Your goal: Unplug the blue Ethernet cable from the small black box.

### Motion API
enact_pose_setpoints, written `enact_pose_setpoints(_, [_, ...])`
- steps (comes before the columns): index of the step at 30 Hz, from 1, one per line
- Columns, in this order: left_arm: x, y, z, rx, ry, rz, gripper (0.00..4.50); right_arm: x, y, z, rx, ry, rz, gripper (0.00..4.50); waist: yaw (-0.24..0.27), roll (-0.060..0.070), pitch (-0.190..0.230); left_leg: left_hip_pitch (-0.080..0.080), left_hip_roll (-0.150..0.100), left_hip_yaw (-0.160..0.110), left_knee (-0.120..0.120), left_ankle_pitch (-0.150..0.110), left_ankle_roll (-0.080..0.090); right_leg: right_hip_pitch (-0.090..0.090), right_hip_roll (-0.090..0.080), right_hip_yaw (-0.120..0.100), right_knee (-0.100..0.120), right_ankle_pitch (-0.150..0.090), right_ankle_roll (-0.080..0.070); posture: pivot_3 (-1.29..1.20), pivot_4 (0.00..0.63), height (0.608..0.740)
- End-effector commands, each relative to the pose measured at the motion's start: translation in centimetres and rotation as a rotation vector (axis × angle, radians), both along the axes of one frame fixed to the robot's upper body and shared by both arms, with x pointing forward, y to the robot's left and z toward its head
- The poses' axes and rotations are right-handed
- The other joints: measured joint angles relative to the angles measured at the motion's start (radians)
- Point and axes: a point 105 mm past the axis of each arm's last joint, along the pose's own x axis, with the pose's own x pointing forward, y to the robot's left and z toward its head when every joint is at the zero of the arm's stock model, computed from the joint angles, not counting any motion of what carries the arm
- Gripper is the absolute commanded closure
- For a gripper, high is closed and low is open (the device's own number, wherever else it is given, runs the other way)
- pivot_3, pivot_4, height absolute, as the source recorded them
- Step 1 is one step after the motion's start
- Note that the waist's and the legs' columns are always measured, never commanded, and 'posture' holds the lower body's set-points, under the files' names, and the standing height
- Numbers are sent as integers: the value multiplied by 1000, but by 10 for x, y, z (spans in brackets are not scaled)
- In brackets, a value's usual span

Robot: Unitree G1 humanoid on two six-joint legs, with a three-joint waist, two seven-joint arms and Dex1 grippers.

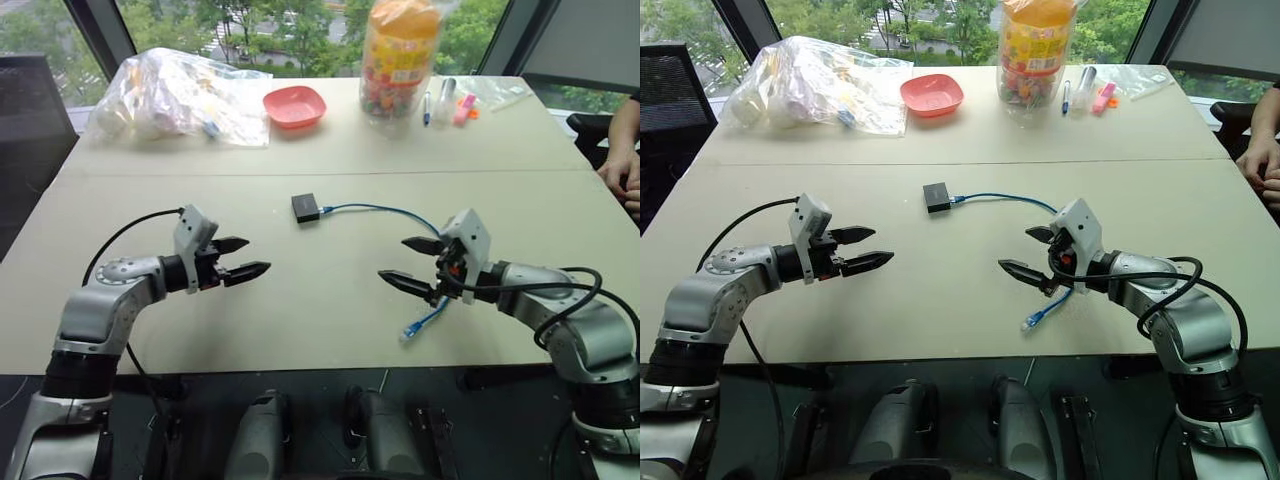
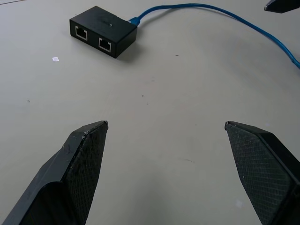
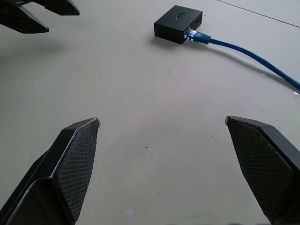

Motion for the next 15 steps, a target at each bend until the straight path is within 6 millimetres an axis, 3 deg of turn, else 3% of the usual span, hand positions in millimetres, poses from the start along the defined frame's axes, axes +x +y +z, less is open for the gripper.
enact_pose_setpoints(1, [5,0,14,-9,-67,19,346,2,4,7,4,-42,18,0,0,0,0,0,0,0,0,0,0,0,0,0,0,0,0,0,150,740])
enact_pose_setpoints(15, [8,2,15,11,-85,22,346,11,8,5,1,-66,23,0,-1,0,0,0,0,0,0,0,1,0,0,0,2,0,0,0,150,740])
